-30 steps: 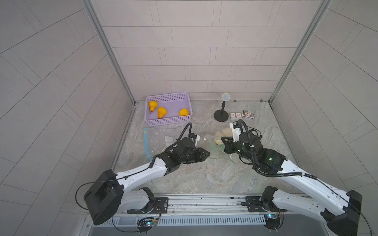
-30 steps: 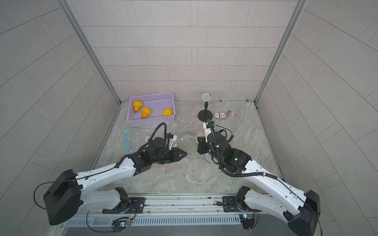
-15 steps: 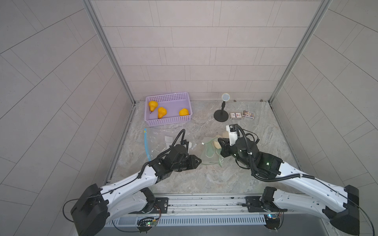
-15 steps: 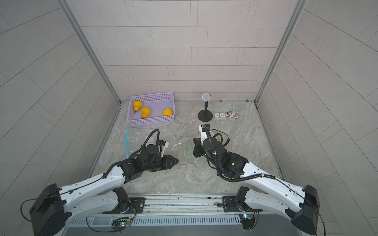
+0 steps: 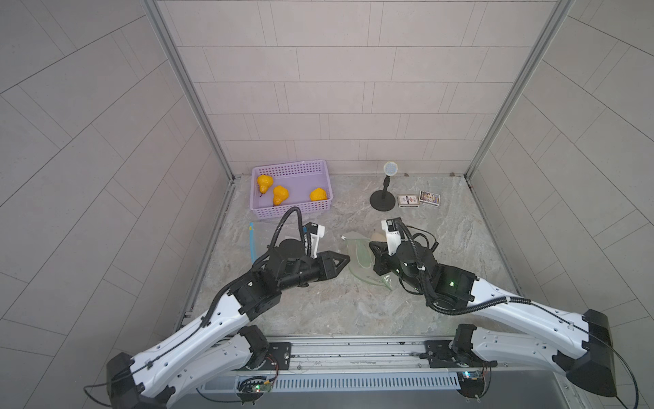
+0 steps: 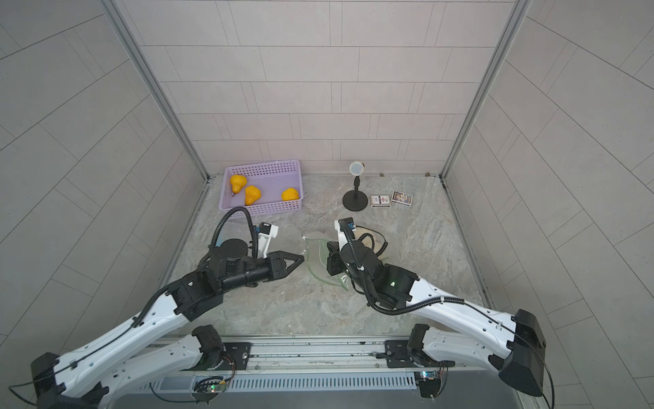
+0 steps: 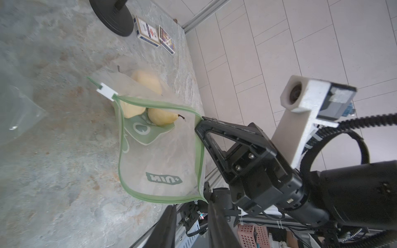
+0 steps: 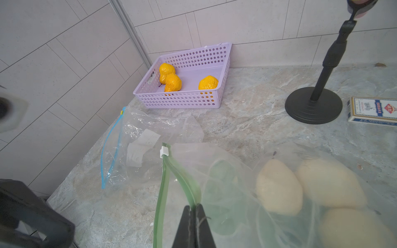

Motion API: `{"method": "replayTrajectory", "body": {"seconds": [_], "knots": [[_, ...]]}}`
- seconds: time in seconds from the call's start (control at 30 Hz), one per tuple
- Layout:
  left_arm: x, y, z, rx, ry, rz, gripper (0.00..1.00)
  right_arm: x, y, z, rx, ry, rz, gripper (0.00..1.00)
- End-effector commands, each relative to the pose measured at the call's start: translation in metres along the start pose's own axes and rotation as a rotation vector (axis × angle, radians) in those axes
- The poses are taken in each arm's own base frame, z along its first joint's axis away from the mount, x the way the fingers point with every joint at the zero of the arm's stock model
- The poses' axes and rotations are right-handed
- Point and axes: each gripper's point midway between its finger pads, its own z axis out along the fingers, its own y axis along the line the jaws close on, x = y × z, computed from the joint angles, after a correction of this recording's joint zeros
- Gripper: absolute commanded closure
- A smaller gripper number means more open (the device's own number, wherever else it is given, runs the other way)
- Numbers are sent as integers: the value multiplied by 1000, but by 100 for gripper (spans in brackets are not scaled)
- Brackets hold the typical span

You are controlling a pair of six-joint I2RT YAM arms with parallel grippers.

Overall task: Open the zip-top bag and take out the pear
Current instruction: Open the zipper of the food storage bag at the center of the board, then pick up the pear from the zipper food storage bag.

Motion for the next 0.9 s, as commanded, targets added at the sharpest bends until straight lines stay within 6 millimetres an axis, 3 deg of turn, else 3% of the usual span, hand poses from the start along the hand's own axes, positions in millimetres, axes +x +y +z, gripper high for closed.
{"method": "replayTrajectory", "body": {"seconds": [0.0,0.17,0.37,0.5,0.67,0.7,0.8,0.87], "knots": [[2,-9,28,71,44,-61,71,-12,3,-5,-6,-41,19,100],[2,2,73,90,74,-105,72,-9,7,-8,-19,-39,19,100],[7,40,122,51,85,-167,73,-6,11,-14,-51,-46,48,100],[4,80,137,-49,6,-176,72,-1,17,-21,-89,-35,102,100],[8,115,151,-120,-23,-180,70,12,24,-30,-139,29,207,100],[7,118,151,-116,-41,-186,69,14,20,-32,-129,36,225,96],[0,124,146,-124,-87,-187,67,8,7,-44,-132,49,258,64],[-1,126,145,-154,-77,-172,63,-6,-8,-51,-124,51,293,49]]}}
